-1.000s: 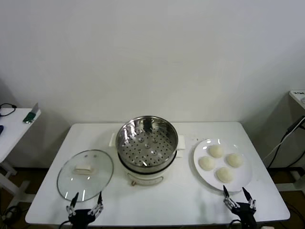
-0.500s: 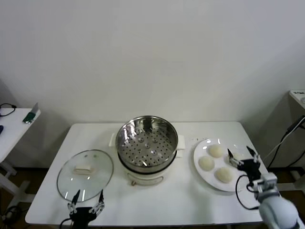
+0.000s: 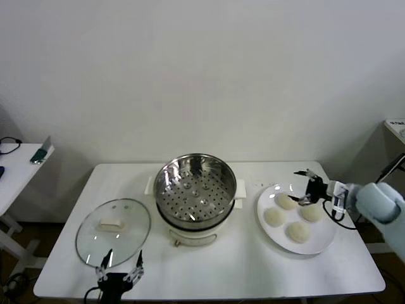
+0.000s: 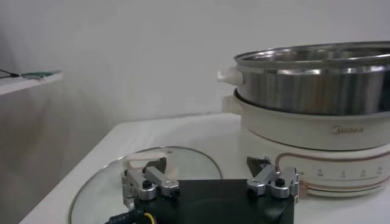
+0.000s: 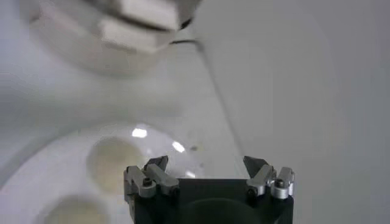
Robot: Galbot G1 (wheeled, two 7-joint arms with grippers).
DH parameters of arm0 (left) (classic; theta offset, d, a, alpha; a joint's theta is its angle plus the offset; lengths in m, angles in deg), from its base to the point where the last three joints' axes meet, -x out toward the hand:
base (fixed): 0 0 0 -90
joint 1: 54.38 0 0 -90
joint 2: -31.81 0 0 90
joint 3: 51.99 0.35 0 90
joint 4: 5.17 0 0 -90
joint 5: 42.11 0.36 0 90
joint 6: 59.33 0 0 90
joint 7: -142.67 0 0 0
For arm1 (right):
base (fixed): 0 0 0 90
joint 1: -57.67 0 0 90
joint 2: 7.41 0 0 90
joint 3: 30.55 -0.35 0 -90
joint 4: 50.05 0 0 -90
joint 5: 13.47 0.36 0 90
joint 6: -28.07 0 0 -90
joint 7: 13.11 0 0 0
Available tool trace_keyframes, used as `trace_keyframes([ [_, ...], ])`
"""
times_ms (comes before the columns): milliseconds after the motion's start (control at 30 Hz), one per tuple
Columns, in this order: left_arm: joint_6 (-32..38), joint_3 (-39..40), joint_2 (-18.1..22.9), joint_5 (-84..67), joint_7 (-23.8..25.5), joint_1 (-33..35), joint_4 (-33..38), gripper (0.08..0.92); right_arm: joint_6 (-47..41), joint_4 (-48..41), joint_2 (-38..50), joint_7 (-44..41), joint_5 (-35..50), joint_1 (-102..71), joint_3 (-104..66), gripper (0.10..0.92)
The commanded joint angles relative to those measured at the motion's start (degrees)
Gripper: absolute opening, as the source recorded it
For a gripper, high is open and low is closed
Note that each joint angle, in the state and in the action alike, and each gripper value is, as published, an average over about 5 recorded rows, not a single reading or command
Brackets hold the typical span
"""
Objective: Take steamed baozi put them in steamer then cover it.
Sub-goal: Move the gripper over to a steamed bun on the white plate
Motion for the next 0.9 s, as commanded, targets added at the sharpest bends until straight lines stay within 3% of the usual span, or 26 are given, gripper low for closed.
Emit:
trace_keyframes([
  [33, 0.25, 0.23, -0.11, 0.33, 0.16, 0.06, -0.15, 0.823, 7.22, -11.1, 5.08, -20.93, -5.87, 32.53, 34.43, 0.823],
  [167, 0.5, 0.34, -0.05, 0.69, 0.16, 0.09, -0.38, 0.823, 3.58, -14.53, -0.62, -20.41, 0.84, 42.78, 47.69, 0.823],
  [300, 0.7, 0.36, -0.06, 0.81, 0.13, 0.39, -0.34, 0.823, 0.16, -18.31, -6.47, -19.5, 5.09, 44.05, 50.73, 0.823],
  [900, 1.36, -0.2, -0.51, 0.64, 0.02, 1.13, -0.91, 0.823, 0.46, -39.12, -25.7, -15.06, -1.79, 32.88, 42.55, 0.823],
])
